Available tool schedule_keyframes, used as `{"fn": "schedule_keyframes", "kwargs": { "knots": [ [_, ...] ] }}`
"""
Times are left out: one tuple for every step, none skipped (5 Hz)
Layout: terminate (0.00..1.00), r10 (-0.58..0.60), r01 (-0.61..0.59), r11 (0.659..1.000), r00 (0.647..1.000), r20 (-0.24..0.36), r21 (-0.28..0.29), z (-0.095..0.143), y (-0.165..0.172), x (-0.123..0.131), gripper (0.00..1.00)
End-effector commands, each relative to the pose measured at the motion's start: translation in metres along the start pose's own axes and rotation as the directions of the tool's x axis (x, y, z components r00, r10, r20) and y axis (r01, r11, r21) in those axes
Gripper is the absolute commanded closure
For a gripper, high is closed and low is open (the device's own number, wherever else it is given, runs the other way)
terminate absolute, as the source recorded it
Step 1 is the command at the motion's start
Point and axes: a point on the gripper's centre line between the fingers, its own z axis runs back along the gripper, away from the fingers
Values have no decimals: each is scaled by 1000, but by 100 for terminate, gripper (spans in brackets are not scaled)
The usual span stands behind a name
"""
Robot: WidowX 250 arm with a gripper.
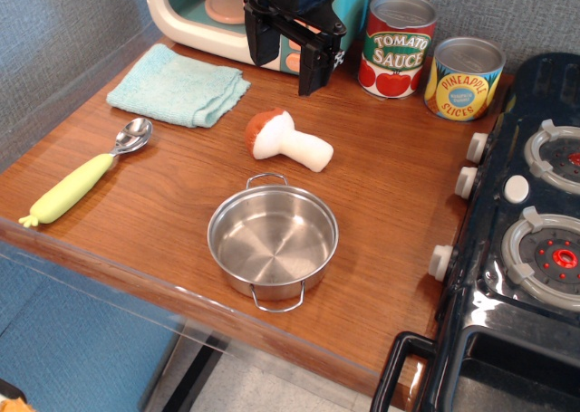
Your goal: Place the pot on the bluetowel
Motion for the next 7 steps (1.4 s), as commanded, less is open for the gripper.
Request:
{"fn": "schedule_keyframes", "kwargs": {
  "knots": [
    [0,0,0,1000,1000,0,0,0,0,0,0],
    [0,11,-12,999,1000,20,37,9,-23,-5,0],
    [0,39,-40,999,998,44,16,24,-50,-9,0],
    [0,115,-115,993,993,37,-4,28,-76,-21,0],
    [0,180,-181,983,983,-36,-27,12,-96,-40,0],
    [0,206,-210,977,973,-102,-29,-10,-113,-64,0],
    [0,188,-188,982,975,-117,4,-32,-126,-78,0]
  ]
}}
